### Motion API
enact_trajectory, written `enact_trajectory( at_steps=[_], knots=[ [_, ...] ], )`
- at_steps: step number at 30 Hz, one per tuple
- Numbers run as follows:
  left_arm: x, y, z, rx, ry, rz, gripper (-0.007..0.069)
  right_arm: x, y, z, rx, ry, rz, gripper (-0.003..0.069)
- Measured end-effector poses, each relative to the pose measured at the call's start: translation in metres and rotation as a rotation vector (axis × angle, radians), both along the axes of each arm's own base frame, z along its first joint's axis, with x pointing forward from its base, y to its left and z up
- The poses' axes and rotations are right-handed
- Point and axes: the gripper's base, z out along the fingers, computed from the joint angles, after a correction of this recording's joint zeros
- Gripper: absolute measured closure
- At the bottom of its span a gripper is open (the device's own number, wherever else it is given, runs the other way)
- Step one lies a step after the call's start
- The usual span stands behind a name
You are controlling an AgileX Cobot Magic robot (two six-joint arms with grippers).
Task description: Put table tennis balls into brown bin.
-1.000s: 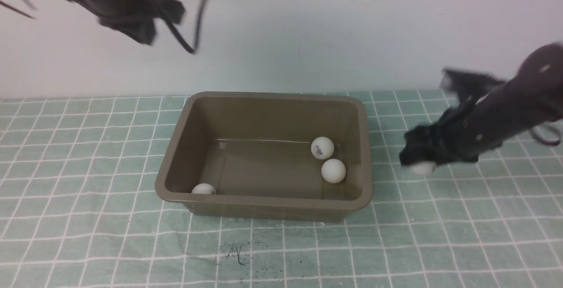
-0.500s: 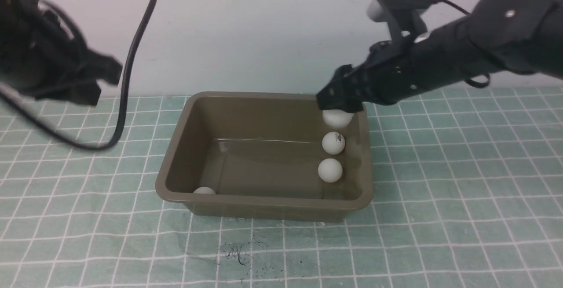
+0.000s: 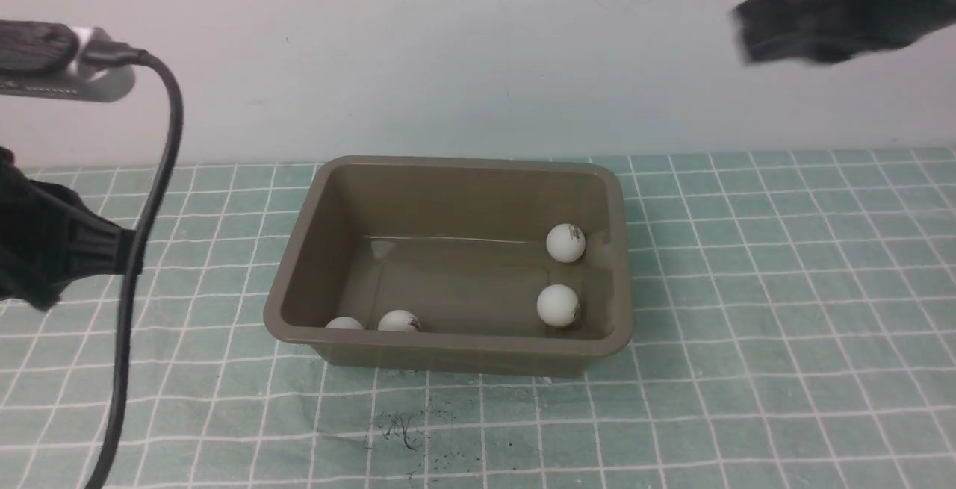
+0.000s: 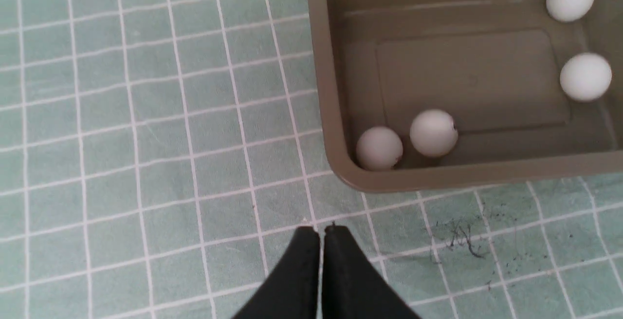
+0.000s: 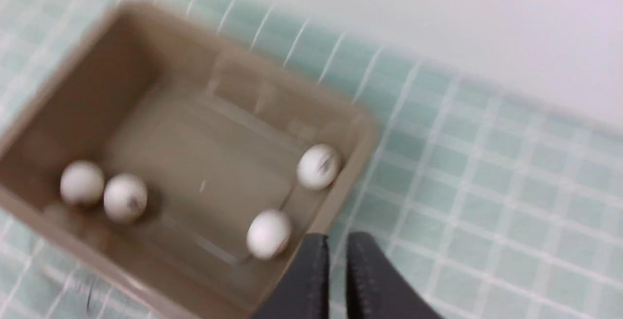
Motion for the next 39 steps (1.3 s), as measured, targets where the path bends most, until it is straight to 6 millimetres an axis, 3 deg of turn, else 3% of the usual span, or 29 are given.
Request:
enact_trajectory(
  at_steps=[2,4,6,7,8,12,14,16,19,22,26,27,32,39],
  knots=[
    [-0.005,0.001,0.003,-0.01,-0.054,0.006,0.0629,-0.037,-0.018,0.013,0.03,-0.125,-0.038,0.0664],
    [-0.008,0.002,0.004,-0.018,-0.09,0.012,0.0629,-0.066,-0.031,0.009,0.07,-0.226,-0.064,0.0671],
    [-0.009,0.002,0.006,-0.022,-0.108,0.014,0.0629,-0.08,-0.037,-0.004,0.087,-0.263,-0.073,0.0671],
    [-0.009,0.002,0.006,-0.023,-0.113,0.015,0.0629,-0.09,-0.041,-0.012,0.099,-0.286,-0.076,0.0671],
    [-0.008,0.002,0.007,-0.025,-0.128,0.016,0.0629,-0.113,-0.049,-0.033,0.135,-0.337,-0.08,0.0671],
    [-0.007,0.002,0.007,-0.021,-0.143,0.013,0.0629,-0.136,-0.057,-0.076,0.159,-0.376,-0.076,0.0672],
    [-0.007,0.002,0.008,-0.018,-0.148,0.01,0.0629,-0.157,-0.064,-0.102,0.188,-0.44,-0.07,0.0673],
    [-0.007,0.002,0.008,-0.021,-0.149,0.008,0.0629,-0.174,-0.07,-0.122,0.236,-0.54,-0.062,0.0673],
    [-0.013,0.002,0.007,-0.027,-0.152,0.001,0.0629,-0.192,-0.076,-0.134,0.295,-0.662,-0.055,0.0673],
    [-0.023,0.003,0.007,-0.035,-0.176,0.001,0.0629,-0.204,-0.08,-0.138,0.335,-0.74,-0.052,0.0673],
    [-0.052,0.007,0.007,-0.057,-0.284,0.006,0.0629,-0.216,-0.084,-0.135,0.363,-0.815,-0.048,0.0673],
    [-0.054,0.007,0.008,-0.059,-0.295,0.006,0.0629,-0.216,-0.084,-0.135,0.364,-0.817,-0.048,0.0673],
    [-0.101,0.014,-0.007,-0.083,-0.421,0.011,0.0629,-0.218,-0.085,-0.134,0.367,-0.829,-0.048,0.0673],
    [-0.145,0.013,-0.019,-0.177,-0.445,-0.023,0.0629,-0.218,-0.085,-0.134,0.367,-0.829,-0.048,0.0673]
  ],
)
